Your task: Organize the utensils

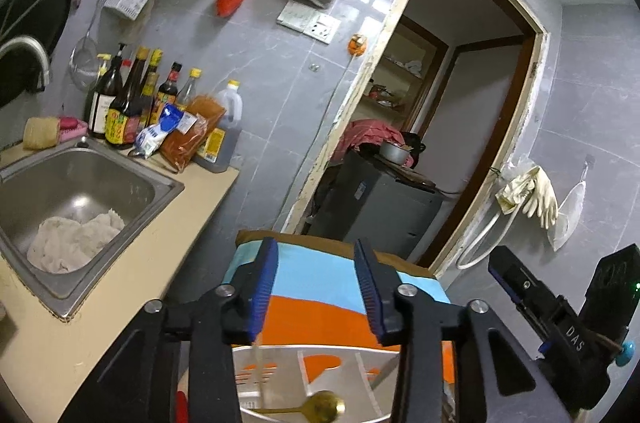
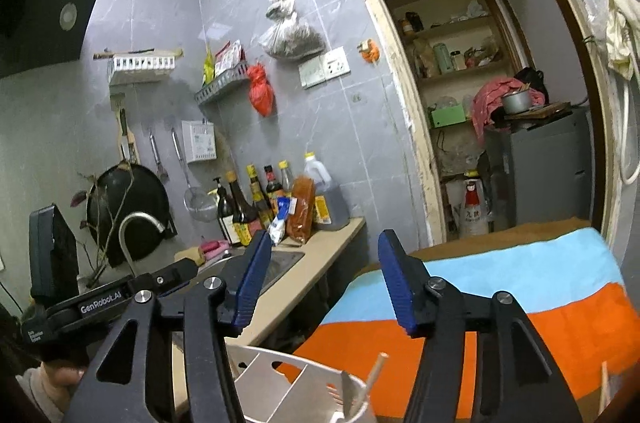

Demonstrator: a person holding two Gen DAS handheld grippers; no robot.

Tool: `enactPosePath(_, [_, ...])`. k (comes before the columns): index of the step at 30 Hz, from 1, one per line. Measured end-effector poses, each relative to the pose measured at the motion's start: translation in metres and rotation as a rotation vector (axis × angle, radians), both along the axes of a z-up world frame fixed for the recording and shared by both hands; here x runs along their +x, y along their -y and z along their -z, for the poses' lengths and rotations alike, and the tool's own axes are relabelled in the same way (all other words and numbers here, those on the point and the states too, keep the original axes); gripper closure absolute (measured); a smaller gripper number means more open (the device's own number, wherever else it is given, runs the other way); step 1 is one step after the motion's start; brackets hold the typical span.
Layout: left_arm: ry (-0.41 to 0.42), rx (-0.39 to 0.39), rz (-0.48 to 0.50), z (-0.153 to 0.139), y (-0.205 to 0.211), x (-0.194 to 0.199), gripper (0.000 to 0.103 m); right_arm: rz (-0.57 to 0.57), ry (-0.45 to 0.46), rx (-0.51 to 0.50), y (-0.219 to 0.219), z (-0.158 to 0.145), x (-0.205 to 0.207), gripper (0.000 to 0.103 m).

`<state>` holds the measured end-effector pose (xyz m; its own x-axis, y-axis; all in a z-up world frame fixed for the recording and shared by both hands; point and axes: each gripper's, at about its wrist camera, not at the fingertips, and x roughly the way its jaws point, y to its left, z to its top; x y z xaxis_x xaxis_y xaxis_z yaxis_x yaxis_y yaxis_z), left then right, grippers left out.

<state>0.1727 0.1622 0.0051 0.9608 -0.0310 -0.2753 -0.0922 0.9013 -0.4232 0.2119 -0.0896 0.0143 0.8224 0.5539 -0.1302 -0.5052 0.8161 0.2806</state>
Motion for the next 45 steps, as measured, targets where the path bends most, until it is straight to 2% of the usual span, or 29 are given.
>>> enactPosePath(3, [0.023, 0.018, 0.006, -0.016, 0.015, -0.003, 0.045, 0.020, 0.009, 0.004, 0.015, -0.013, -0.004, 0.040])
enactPosePath(7, [0.043, 0.053, 0.019, -0.032, 0.038, -0.002, 0.035, 0.063, 0.027, 0.009, 0.043, -0.030, -0.010, 0.031])
enactPosePath(11, [0.061, 0.095, 0.047, -0.042, 0.069, 0.000, 0.021, 0.114, 0.047, 0.007, 0.073, -0.042, -0.018, 0.015])
enactPosePath(15, [0.069, 0.127, 0.080, -0.046, 0.100, 0.004, 0.005, 0.167, 0.057, -0.014, 0.103, -0.049, -0.023, 0.010])
enactPosePath(17, [0.066, 0.139, 0.092, -0.046, 0.117, 0.005, 0.002, 0.189, 0.056, -0.017, 0.119, -0.051, -0.026, 0.005])
enactPosePath(22, [0.040, 0.156, 0.120, -0.039, 0.157, 0.011, 0.001, 0.236, 0.045, -0.024, 0.159, -0.050, -0.031, 0.002])
enactPosePath(32, [-0.024, 0.180, 0.166, -0.018, 0.219, 0.021, 0.001, 0.277, -0.053, -0.045, 0.230, -0.026, -0.030, 0.002])
enactPosePath(38, [-0.099, 0.173, 0.192, 0.007, 0.246, 0.026, 0.001, 0.313, -0.128, -0.077, 0.266, 0.002, -0.022, 0.002])
enactPosePath(45, [-0.183, 0.166, 0.227, 0.039, 0.262, 0.038, 0.001, 0.344, -0.245, -0.116, 0.287, 0.043, -0.007, 0.002])
